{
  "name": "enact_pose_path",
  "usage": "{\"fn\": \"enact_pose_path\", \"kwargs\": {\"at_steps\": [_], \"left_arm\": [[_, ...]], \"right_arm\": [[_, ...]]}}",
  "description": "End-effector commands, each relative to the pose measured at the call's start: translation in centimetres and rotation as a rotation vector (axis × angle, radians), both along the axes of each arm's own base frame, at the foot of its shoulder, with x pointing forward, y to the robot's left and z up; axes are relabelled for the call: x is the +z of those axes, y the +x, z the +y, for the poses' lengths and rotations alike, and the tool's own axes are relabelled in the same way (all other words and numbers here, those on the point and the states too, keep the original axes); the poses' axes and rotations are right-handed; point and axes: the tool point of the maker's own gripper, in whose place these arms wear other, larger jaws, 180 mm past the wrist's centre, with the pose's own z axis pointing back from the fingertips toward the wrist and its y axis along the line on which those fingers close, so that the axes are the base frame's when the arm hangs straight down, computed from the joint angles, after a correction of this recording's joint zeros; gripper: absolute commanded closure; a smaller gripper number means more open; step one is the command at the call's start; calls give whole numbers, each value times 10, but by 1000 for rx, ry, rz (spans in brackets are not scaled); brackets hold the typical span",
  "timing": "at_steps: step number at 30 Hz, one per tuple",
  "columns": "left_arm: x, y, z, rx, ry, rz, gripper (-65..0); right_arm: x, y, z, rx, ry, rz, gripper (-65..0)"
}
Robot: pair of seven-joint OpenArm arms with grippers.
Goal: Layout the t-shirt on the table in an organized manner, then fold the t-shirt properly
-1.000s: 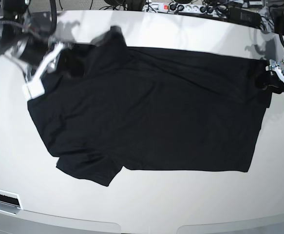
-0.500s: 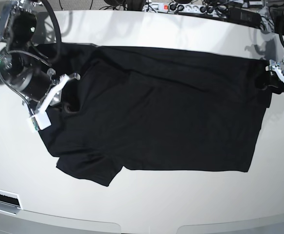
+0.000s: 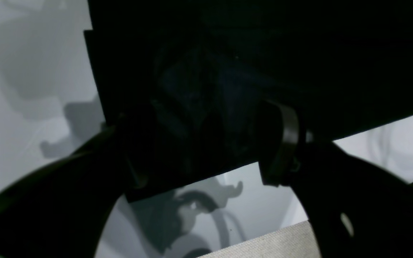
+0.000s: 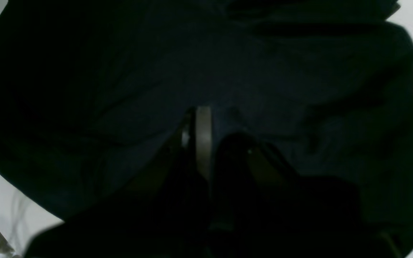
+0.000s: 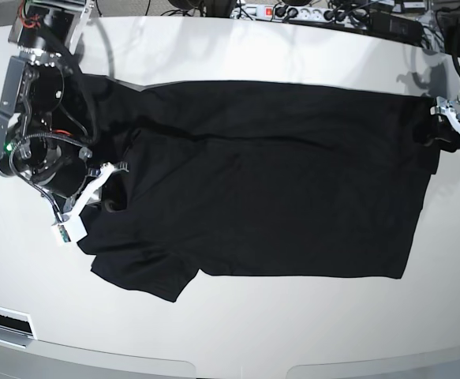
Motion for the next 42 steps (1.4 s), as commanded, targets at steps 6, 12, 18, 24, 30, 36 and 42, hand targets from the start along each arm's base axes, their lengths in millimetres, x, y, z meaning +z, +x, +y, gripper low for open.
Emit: {"fn": "enact_pose_path", "kwargs": {"at_steps": [6,12,18,24,30,36,42], "left_arm": [[14,10,6,-5,13,-43,-436],[16,12,8,-7,20,-45,-436],[16,11,7,-15,21,-46,-422],[19,-1,-9,-162,-21,-13,-101],[28,3,-4,-170,-13,-23,0],[31,9,-7,-162,-30,-64,0],[13,13,-23,-246,34,-62,0]], "right_arm": [[0,12,-17,-55,-30,-2,-243],[12,30,-83,-261,-178,29,-417],[45,17,-72,-89,-194,-10,-389],[19,-60,-17,204,13,160,-84],[-10,-102,-23,180,17,256,-23],[-27,-103,-41,111,-103,220,0],[-41,-104,-33,169,-209,217,0]]}}
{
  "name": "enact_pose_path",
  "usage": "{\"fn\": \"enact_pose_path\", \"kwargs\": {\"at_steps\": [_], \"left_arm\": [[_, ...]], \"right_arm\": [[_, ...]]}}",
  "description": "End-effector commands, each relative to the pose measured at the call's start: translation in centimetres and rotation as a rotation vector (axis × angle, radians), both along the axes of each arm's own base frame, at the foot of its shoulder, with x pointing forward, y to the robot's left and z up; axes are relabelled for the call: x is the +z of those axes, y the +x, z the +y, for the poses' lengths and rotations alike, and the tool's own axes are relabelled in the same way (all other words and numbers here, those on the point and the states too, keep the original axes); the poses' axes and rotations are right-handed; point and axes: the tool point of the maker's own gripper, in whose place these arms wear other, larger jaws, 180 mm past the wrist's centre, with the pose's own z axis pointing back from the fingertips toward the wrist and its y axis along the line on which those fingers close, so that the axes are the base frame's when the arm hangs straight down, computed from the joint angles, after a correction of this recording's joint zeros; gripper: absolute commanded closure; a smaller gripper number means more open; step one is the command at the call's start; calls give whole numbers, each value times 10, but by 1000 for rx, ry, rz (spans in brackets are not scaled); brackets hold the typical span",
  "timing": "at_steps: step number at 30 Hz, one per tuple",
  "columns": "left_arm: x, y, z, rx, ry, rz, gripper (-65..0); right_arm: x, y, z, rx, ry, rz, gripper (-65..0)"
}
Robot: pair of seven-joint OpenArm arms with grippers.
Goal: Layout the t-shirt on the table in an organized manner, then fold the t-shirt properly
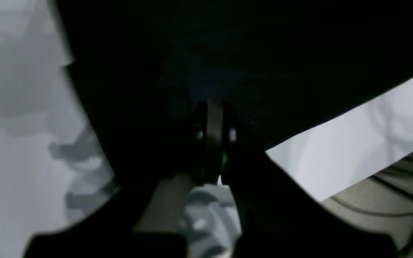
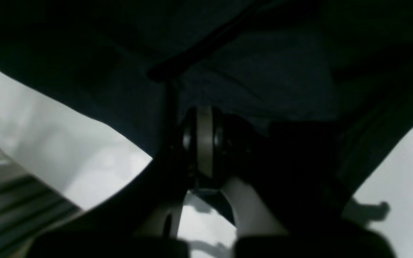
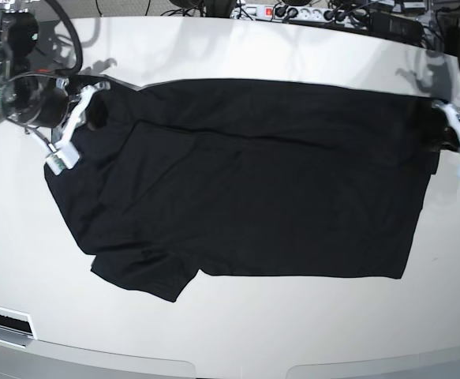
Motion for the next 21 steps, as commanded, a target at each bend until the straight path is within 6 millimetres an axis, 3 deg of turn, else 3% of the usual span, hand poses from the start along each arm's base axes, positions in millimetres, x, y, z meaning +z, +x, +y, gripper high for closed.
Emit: {"fn": "enact_pose_path", "kwargs": {"at_steps": [1,6,12,16,21], "left_arm": [[9,11,-2,-34,14,-41,0],[-11,18,-10,2,76,-46,0],[-44,3,-18,33,80,9,0],[-65,-13,-22,35,45,68,0],[-65,-16,-14,4,77,80,0]], "right_arm": [[8,10,1,22,-9,-54,0],[-5,18,2,21,-147,-88,0],[-24,14,0,0,-185,-69,0],[-50,-5,-11,-7,-208,37,0],[-54,-19,-42,28,-321,100,0]]}}
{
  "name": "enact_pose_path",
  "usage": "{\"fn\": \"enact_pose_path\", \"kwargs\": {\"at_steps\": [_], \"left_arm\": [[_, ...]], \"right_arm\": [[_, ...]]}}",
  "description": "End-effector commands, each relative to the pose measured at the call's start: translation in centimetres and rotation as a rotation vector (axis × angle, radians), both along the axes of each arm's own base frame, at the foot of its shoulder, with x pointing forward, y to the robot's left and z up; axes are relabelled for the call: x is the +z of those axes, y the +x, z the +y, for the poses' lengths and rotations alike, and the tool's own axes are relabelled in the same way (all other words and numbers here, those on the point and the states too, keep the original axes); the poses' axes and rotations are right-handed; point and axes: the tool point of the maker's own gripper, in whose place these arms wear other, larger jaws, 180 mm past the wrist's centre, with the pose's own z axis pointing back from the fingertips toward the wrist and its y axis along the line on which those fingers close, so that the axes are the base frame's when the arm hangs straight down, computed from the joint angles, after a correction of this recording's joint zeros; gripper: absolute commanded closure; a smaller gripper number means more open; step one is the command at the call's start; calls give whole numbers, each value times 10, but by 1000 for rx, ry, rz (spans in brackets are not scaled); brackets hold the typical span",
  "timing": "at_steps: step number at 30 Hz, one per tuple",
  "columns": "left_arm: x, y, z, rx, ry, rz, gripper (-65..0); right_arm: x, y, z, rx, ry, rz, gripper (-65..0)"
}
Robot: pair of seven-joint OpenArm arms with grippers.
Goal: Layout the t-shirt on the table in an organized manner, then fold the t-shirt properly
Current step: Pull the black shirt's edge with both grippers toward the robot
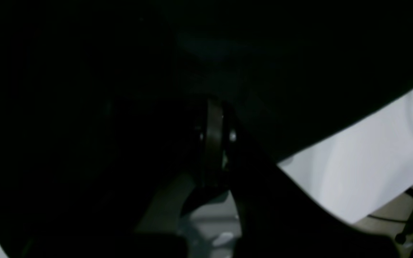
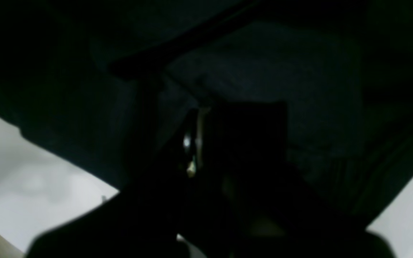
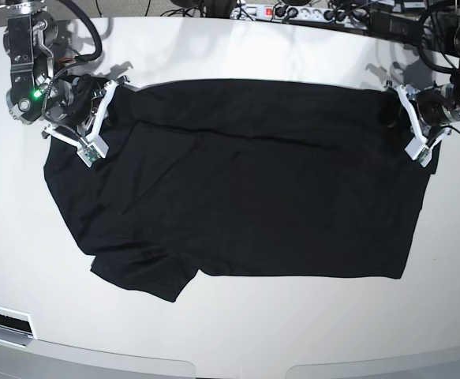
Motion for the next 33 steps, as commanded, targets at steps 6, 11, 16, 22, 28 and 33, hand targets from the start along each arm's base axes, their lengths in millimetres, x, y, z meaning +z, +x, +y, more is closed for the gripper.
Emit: {"fn": "enact_pose_path", "kwargs": {"at_steps": [6,11,16,22,28,33], "left_arm": [[22,14,35,-23,88,-45,0],[27,20,33,-31,70,-61,0],[34,21,19,-1,-21,-46,0],[66,35,-14,13,-189,-100,0],[19,22,-7,113,-82,-32,0],[-6,1,-11,83,-64,46,0]], "right_arm": [[7,-5,-56,2,-155,34,0],[7,-7,-41,-22,-65,45,0],[2,-21,-31,-8,-23,74,0],[2,-20,-32,-21,-29,72,0],[2,-19,-30,-21,-23,71,0],[0,-26,-32,-7,-40,107,0]]}}
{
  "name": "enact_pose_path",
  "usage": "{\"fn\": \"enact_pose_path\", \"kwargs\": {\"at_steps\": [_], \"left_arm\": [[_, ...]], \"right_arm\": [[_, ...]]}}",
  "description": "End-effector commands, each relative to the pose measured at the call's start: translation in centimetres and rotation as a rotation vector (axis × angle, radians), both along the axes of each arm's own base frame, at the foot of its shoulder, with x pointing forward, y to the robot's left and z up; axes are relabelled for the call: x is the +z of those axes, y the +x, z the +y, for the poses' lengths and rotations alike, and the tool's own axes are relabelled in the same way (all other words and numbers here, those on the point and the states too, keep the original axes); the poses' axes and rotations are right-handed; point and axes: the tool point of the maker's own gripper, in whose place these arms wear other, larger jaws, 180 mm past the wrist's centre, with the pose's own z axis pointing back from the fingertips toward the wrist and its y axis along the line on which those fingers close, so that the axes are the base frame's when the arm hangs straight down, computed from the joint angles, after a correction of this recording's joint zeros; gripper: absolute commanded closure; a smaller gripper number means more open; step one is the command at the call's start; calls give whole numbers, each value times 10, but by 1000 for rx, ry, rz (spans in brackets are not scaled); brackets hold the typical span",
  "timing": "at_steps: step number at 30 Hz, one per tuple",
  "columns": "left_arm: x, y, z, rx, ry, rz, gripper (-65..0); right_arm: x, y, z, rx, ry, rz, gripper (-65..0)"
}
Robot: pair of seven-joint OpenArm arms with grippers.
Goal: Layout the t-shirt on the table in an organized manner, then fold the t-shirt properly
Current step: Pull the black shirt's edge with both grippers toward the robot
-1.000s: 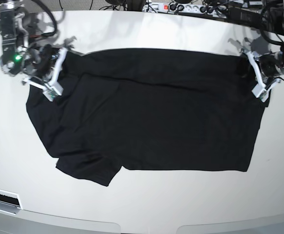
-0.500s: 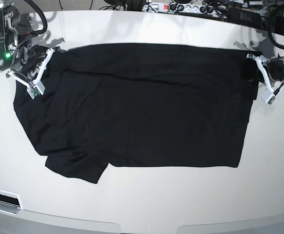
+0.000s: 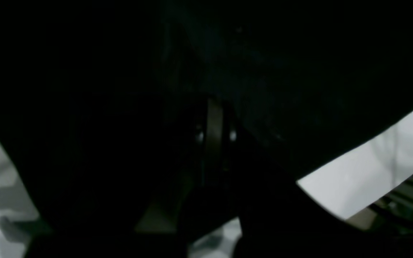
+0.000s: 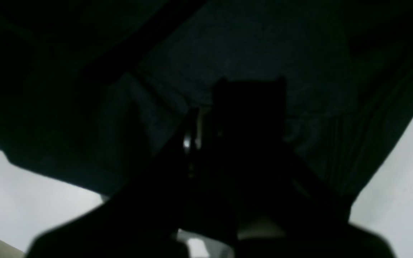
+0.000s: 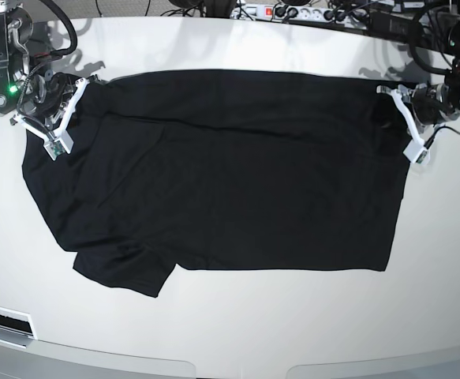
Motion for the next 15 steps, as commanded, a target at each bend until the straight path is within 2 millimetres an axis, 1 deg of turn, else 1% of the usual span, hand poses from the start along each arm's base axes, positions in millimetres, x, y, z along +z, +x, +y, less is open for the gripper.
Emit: {"fn": "enact_pose_path", "kwargs": {"at_steps": [1,4,6,10,12,15], "left_arm": [[-4,-3,9,-11,44,15,0],[-21,-18,11,-34,76,65,0],[-26,-27,12,-43,85,101,0],[-25,-33,23,-50,112,126,0],[-22,-36,29,-47,111,131,0],[-20,-49,38,-49,121,165,0]], "right_arm": [[-1,-9,-3,27,-10,39,0],[-2,-15,-3,45,-18,67,0],[-2,-16,-5,43,-25,75,0],[-3,-19,-7,32,-36,88,0],[-5,-27,-8,33,-39,108,0],[-10,-44,-7,34,-36,143,0]]}}
